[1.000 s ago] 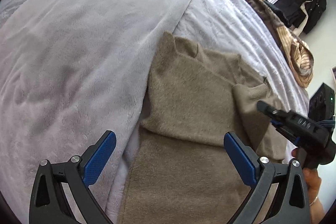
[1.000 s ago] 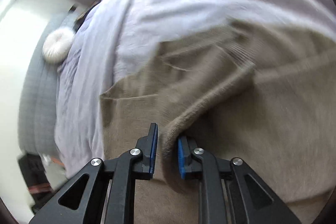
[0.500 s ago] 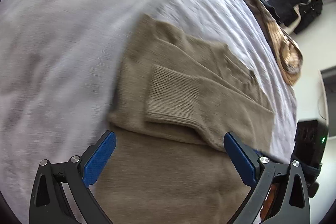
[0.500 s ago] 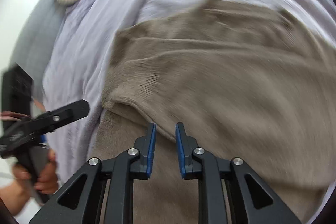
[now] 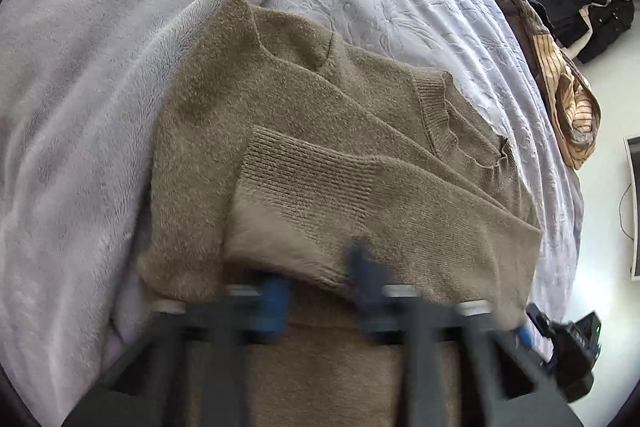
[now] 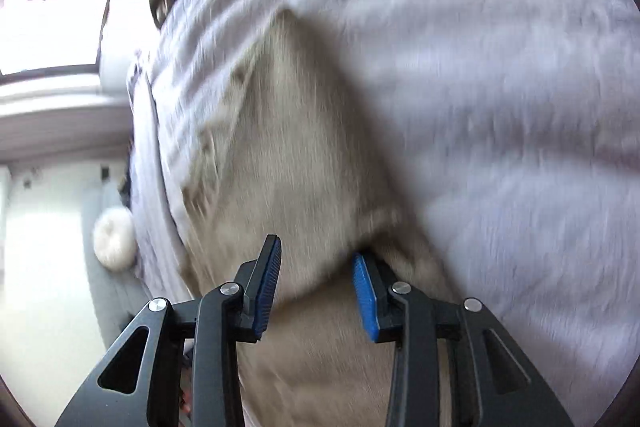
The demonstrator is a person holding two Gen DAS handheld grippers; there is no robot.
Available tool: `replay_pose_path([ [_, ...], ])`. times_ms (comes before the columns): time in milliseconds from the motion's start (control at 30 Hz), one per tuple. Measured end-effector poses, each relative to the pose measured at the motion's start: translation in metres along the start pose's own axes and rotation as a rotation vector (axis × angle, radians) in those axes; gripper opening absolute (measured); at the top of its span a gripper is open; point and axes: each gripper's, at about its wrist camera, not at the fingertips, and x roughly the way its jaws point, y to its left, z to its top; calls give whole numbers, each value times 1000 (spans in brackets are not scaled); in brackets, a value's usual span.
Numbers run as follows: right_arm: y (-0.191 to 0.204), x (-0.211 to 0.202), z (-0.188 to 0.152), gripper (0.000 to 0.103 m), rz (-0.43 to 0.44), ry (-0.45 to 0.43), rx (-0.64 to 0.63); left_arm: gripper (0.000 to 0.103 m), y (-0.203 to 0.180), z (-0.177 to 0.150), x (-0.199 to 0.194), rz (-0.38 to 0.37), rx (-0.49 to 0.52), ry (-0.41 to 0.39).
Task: Fold small clothes
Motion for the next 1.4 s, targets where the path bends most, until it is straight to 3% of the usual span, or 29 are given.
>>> replay_pose_path([
  [33, 3, 0, 5, 6, -10, -16, -9, 11, 0, -1, -4, -4, -1, -13],
  [200, 8, -23, 14, 6, -68, -50, -127, 11, -6, -15, -12, 28, 71, -48],
  [300, -15, -24, 19, 6, -139, -6, -173, 11, 0, -23, 0, 71, 101, -38],
  [400, -28, -18, 20, 6, -113, 31, -158, 11, 2, -24, -9, 87, 115, -56],
  [467, -26, -22, 19, 11, -113, 38, -166, 12, 3, -26, -15, 125, 154, -60],
  [533, -20, -26, 14, 15, -139, 46, -191, 31, 4, -28, -21, 174, 175, -62],
  [600, -12, -37, 7, 17, -167, 44, -227, 66, 5, -30, -32, 237, 193, -101],
  [633, -8, -44, 6, 19, -166, 25, -244, 71, 5, -31, -37, 240, 201, -119],
  [700, -2, -59, 8, 35, -145, -27, -265, 72, 2, -32, -49, 221, 225, -154],
  [733, 2, -64, 15, 55, -133, -57, -270, 72, 0, -30, -51, 221, 235, -155],
  [800, 7, -60, 34, 59, -137, -82, -277, 72, -9, -26, -49, 218, 264, -155],
  [933, 4, -23, 73, 59, -175, -18, -258, 72, -28, -16, -33, 227, 295, -159],
  [1000, 2, -9, 83, 46, -207, 3, -235, 72, -36, -11, -18, 266, 298, -148],
  [1033, 6, -6, 85, 19, -216, 15, -242, 72, -34, -13, -14, 286, 305, -141],
  [1067, 13, -5, 84, 10, -222, 19, -281, 72, -33, -13, -9, 308, 311, -134],
  [1133, 31, -8, 78, 9, -284, 2, -389, 72, -25, -16, 4, 362, 324, -109],
  [1267, 31, 2, 79, 10, -456, -5, -491, 73, -14, -18, 9, 326, 334, -92],
  [1400, 22, -7, 80, 15, -442, -23, -417, 73, -16, -19, 0, 345, 346, -71],
])
